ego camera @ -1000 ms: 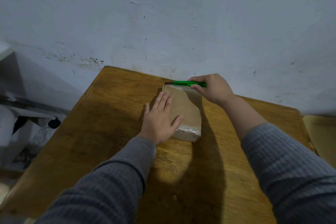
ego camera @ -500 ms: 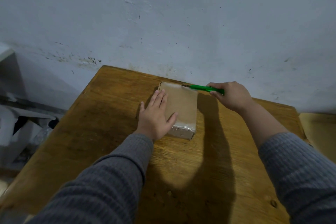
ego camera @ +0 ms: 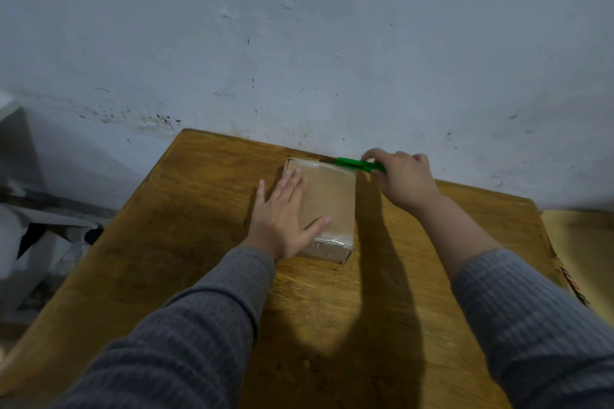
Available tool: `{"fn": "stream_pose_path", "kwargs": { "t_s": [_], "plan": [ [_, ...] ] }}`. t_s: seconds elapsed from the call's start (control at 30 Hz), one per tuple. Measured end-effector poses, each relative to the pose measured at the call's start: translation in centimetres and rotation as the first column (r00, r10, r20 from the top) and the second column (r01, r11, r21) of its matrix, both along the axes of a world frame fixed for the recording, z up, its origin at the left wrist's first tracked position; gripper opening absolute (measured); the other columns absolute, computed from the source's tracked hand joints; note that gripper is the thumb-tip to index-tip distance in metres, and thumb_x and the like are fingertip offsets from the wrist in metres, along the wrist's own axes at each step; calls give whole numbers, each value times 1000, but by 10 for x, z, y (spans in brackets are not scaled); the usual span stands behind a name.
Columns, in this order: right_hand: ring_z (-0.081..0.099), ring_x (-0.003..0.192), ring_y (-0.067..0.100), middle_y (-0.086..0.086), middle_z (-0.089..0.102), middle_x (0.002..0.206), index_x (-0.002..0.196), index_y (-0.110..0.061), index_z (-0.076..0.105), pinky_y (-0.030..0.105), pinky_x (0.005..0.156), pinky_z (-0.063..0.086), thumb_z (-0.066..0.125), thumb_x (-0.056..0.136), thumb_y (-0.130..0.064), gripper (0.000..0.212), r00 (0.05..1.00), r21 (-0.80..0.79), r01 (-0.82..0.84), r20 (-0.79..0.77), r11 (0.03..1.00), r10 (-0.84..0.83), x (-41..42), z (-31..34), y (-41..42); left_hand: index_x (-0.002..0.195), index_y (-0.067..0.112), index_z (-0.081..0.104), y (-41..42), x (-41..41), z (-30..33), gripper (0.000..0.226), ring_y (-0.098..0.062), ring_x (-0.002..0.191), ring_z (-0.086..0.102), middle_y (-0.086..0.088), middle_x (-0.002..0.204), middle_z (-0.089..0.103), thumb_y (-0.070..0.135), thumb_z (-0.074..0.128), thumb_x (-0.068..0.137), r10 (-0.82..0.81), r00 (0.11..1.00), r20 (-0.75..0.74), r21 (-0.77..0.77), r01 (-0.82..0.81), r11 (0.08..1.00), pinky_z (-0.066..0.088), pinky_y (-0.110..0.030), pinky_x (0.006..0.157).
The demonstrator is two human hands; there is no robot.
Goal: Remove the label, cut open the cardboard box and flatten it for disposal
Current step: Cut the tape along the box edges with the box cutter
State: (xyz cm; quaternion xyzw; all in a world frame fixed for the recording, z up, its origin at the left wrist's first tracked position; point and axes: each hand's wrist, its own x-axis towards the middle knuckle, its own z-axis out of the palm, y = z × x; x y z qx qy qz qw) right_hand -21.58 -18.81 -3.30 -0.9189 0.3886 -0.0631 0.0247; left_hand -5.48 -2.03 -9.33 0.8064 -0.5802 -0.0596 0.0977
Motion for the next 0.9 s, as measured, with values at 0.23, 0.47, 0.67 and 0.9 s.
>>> {"fn": "stream_pose_path", "kwargs": {
  "t_s": [0.23,0.47,0.67,0.9],
  "plan": [
    [56,102,25,-1,67,113,135,-40,47,39,81,36,37,100,-21,41,985,-40,-171,5,984,171,40,-1,7,152,18,22,0,0,-6,89,-11,147,8,4,161,12,75,30,84,26,1000,-14,-95,-27,995,4,-48,119],
    [54,95,25,-2,68,108,137,-40,44,38,75,38,37,99,-19,43,978,-81,-207,-31,975,205,50,-6,1,150,16,28,-1,0,-12,90,-12,147,12,3,160,18,75,32,83,25,1000,-1,-157,-25,987,4,-46,119],
    [52,97,27,-2,68,108,139,-38,41,35,72,31,40,97,-16,47,974,-155,-222,-90,963,210,48,-9,2,149,15,30,-1,0,-10,91,-15,148,0,2,160,17,75,30,81,32,999,15,-143,-30,989,-2,-51,119],
    [52,102,27,1,66,113,140,-33,40,36,76,31,41,95,-12,50,983,-164,-176,-86,971,164,27,-11,2,150,17,28,-1,-3,-6,89,-13,148,3,5,160,15,76,31,82,64,998,13,-124,-62,990,3,-54,118]
  ]
}}
